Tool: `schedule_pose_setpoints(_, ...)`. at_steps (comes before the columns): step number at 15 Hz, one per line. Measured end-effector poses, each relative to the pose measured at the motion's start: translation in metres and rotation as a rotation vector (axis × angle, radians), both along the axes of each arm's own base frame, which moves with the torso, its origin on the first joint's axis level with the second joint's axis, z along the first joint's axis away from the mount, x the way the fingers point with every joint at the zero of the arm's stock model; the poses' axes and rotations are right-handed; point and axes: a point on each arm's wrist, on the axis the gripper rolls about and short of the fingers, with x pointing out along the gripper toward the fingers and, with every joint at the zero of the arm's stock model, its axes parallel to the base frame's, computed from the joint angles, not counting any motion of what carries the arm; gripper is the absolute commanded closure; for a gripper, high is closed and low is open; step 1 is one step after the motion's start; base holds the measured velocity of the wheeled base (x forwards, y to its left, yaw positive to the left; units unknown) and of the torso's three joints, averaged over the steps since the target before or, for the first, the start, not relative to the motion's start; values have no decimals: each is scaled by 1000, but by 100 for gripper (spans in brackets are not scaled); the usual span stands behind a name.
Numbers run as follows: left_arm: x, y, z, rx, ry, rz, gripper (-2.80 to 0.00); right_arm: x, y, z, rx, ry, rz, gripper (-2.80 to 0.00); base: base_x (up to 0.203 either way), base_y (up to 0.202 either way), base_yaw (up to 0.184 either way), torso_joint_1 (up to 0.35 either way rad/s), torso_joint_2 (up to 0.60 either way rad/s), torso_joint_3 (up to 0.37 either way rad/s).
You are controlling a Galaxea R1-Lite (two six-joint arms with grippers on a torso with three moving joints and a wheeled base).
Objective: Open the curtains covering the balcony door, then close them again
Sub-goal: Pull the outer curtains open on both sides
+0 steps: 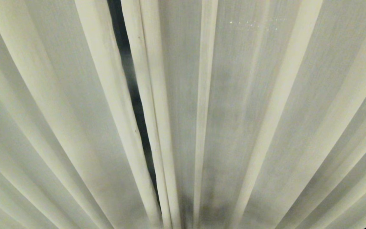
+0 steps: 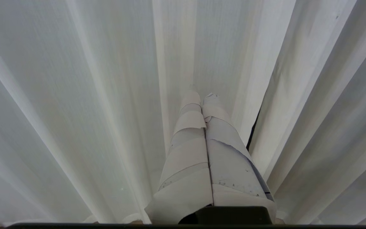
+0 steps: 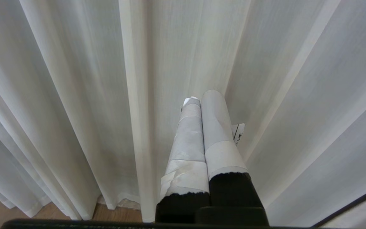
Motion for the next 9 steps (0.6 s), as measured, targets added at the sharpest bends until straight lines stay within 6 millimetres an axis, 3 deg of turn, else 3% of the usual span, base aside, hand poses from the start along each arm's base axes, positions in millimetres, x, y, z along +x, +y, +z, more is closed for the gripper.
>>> schedule_pose_setpoints(9,0,0,0,0,0,0,0,0,0,0,0,1,0,0,0,0,0,0,0,0)
